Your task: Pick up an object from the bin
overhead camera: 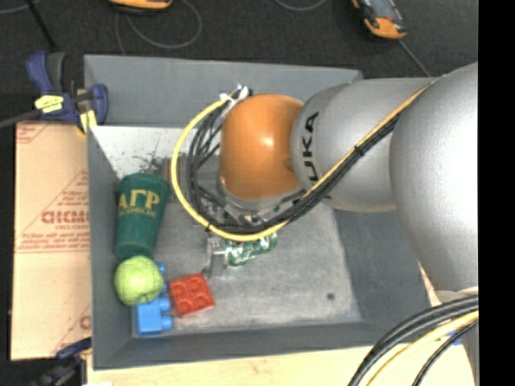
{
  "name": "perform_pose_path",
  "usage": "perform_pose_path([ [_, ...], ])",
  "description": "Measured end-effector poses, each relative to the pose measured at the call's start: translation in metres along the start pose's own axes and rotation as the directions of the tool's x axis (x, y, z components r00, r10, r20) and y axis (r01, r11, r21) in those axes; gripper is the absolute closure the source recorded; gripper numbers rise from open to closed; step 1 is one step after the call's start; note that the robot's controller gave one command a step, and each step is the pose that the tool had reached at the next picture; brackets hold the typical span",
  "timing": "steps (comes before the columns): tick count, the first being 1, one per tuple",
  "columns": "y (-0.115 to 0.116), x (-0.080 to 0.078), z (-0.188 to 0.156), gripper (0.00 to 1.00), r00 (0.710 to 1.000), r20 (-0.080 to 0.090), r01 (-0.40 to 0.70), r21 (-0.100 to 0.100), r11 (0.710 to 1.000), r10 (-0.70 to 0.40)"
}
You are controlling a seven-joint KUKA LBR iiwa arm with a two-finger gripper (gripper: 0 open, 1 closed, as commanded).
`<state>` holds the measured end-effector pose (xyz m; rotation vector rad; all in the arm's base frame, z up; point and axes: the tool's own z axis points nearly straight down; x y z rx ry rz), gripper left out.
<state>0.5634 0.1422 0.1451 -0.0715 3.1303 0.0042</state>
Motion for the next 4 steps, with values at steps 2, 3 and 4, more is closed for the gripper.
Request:
perform_pose_path([
  [2, -0.054, -0.019, 0.007, 0.00, 0.997, -0.012, -0.082, 0.004, 0.997, 0.082],
  [3, -0.113, -0.022, 0.008, 0.00, 0.984, -0.004, -0.180, 0.002, 0.984, 0.180],
  [4, -0.137, -0.018, 0.024, 0.00, 0.973, -0.007, -0.232, 0.008, 0.973, 0.232],
])
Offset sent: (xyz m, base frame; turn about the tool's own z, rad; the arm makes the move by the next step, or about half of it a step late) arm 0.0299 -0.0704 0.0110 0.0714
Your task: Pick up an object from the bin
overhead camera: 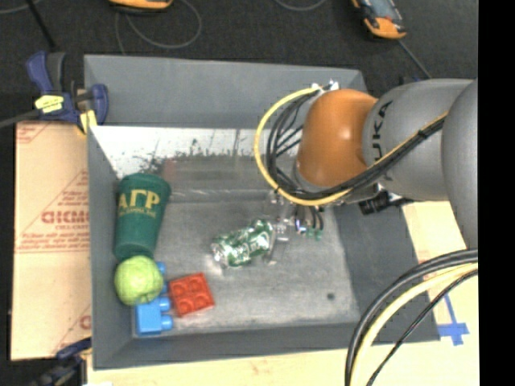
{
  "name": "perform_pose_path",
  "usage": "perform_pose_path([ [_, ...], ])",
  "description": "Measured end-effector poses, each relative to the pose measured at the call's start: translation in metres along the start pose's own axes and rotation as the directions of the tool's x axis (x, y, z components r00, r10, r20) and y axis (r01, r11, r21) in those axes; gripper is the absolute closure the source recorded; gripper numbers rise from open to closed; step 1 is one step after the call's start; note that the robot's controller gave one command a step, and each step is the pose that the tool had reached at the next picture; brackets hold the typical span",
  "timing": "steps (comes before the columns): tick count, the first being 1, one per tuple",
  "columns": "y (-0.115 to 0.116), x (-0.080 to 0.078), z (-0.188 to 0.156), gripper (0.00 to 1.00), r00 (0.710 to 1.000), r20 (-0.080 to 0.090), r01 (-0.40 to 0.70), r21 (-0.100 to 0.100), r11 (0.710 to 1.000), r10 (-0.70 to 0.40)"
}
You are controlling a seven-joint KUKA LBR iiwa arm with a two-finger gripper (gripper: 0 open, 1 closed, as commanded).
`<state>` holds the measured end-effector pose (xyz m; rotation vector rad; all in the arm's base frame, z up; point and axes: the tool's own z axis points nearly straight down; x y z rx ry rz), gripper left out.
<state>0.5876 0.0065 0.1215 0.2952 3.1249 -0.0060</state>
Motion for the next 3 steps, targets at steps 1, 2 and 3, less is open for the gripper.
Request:
perform_pose_path([
  [1, 0.015, 0.011, 0.045, 1.00, 0.967, 0.002, 0.256, -0.006, 0.967, -0.256],
  [2, 0.015, 0.011, 0.045, 1.00, 0.967, 0.002, 0.255, -0.006, 0.967, -0.255],
  [3, 0.036, -0.002, -0.156, 1.00, 0.950, 0.000, 0.312, -0.003, 0.950, -0.312],
])
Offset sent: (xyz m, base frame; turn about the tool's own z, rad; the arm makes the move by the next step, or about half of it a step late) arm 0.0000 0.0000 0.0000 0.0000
